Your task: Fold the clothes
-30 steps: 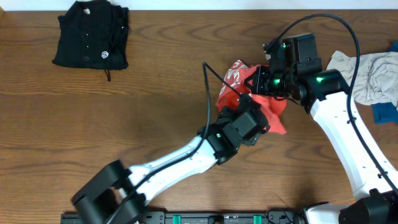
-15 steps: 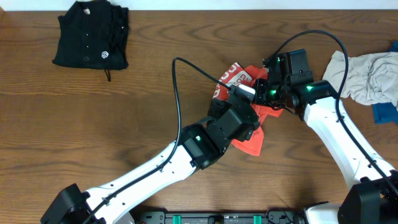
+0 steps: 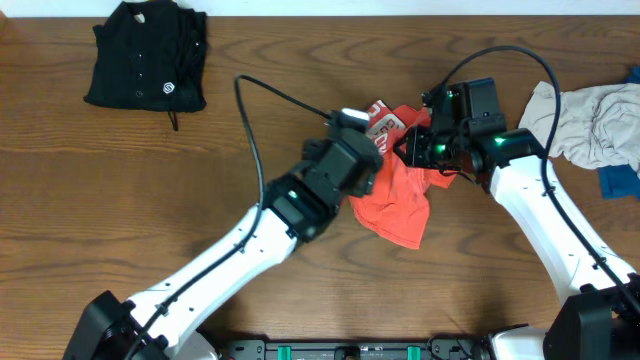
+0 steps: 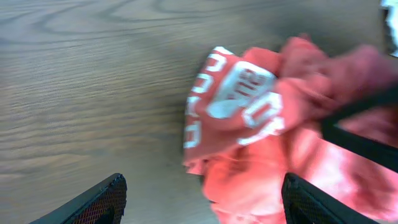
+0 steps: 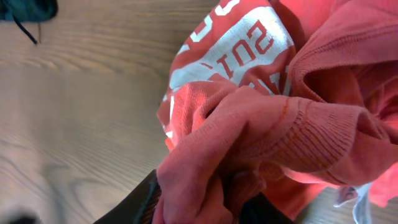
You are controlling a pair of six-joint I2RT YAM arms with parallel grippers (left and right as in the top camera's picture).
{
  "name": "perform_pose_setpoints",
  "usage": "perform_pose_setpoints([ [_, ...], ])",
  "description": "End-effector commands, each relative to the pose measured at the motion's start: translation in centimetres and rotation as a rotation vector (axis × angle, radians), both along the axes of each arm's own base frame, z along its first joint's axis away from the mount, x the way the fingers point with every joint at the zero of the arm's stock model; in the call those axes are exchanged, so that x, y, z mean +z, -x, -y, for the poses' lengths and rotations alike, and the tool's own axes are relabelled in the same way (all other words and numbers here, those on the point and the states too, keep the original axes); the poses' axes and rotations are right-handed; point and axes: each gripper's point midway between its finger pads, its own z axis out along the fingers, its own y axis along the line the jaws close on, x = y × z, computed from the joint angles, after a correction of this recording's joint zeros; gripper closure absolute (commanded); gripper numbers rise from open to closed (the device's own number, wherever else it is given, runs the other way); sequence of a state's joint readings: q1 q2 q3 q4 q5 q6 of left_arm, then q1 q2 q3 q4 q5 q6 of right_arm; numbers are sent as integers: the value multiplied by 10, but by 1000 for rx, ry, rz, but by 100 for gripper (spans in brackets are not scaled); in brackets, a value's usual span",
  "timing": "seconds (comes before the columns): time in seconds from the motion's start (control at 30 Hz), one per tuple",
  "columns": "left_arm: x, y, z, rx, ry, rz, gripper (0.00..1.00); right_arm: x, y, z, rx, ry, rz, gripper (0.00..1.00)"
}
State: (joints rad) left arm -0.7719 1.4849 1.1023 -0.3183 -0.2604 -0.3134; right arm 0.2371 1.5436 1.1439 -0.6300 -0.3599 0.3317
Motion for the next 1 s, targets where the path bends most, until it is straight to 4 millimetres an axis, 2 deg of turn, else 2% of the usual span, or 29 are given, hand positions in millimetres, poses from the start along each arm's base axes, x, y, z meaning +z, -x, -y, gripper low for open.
perform_pose_setpoints([
  [0.0, -1, -9, -13, 38, -23, -4, 20, -1, -6, 17, 53, 117, 68, 66],
  [0.07, -4, -9, -18, 46, -35, -17, 20, -2, -5, 18, 105, 146, 88, 57],
  [0.13, -7, -7, -21, 48, -50, -32, 20, -5, 0, 18, 149, 169, 87, 43],
  [0.33, -12, -3, -24, 48, -69, -52, 19, -11, 22, 28, 154, 209, -8, 30],
  [0.5, -12, -3, -24, 48, -70, -53, 19, -22, 45, 46, 130, 291, -119, 28],
  [0.6, -12, -3, -25, 48, -70, -53, 19, -27, 51, 51, 131, 321, -142, 27],
  [0.8, -12, -3, -25, 48, -70, -53, 19, -44, 60, 36, 322, 359, -86, 28],
  [0.97, -13, -2, -25, 48, -73, -56, 19, -60, 82, 7, 533, 373, -45, 28],
])
